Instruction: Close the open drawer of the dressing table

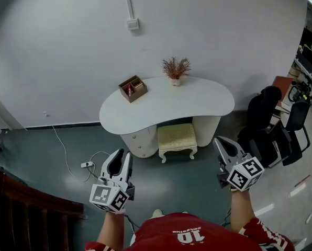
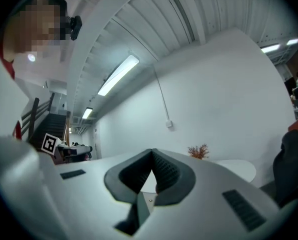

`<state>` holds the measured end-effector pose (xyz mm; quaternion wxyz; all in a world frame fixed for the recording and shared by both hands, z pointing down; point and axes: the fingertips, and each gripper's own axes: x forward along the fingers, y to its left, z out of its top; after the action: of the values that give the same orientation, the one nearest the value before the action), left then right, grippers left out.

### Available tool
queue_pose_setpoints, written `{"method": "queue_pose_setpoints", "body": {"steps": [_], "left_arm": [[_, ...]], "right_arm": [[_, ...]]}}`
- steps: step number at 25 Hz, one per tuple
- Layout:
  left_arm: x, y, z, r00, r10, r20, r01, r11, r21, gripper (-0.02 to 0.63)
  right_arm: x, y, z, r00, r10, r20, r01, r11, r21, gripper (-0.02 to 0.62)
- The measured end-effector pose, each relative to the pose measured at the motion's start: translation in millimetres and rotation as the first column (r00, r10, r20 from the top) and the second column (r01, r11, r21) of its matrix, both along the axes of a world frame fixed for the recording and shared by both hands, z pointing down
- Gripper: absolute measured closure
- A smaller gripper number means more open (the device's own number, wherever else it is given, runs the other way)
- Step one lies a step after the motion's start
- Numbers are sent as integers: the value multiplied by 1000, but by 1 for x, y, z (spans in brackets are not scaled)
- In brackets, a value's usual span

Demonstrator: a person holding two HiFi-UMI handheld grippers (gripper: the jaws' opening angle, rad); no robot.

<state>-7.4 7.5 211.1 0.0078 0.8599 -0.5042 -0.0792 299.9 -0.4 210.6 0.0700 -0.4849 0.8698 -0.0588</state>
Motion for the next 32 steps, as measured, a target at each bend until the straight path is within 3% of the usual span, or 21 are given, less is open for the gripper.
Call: {"method": "queue_pose_setpoints", "body": {"steps": [6, 14, 23, 32], "left_arm": [[-8, -12, -11, 997, 14, 71, -17, 999, 41, 552], [-15, -32, -18, 998, 59, 38, -62, 996, 62, 604], [-12, -41, -12, 996, 86, 31, -88, 994, 59, 620], [-7, -32, -10, 996, 79, 35, -81, 995, 51, 620]], "right_arm": [[-26, 10, -25, 999, 50, 20, -51, 996, 75, 591], [-55, 11, -27, 995, 99, -24, -97, 990, 99, 591], [-52, 12, -19, 986, 165, -28, -162, 983, 81, 591], [-46, 16, -16, 984, 173, -53, -168, 982, 83, 592]]}}
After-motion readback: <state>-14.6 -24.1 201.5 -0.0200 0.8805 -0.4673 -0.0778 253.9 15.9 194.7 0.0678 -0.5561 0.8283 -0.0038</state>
